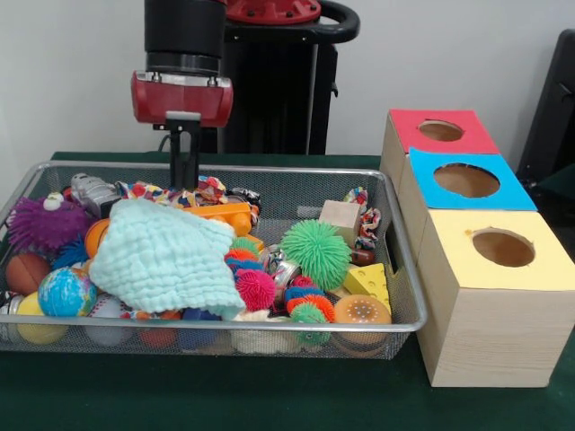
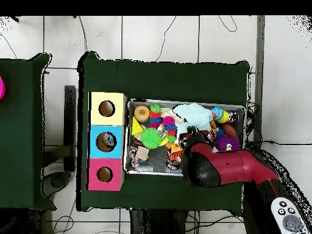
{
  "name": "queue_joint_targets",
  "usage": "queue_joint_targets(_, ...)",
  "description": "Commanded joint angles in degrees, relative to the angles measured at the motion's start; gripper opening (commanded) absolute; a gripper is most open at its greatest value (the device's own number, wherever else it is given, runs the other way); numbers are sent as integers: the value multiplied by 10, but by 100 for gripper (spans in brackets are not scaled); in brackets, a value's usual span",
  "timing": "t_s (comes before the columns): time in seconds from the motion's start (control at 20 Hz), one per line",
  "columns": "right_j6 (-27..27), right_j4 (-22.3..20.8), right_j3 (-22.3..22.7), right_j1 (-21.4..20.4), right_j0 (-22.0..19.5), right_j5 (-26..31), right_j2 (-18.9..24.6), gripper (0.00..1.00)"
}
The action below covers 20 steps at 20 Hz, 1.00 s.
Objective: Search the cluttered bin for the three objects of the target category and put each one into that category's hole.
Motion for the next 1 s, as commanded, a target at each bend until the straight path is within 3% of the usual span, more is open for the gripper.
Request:
queue_joint_targets(0.05, -131, -68, -56, 30, -36, 41, 106, 0)
queue_joint_targets(1.0, -146, -166, -110, 27, -42, 77, 92, 0)
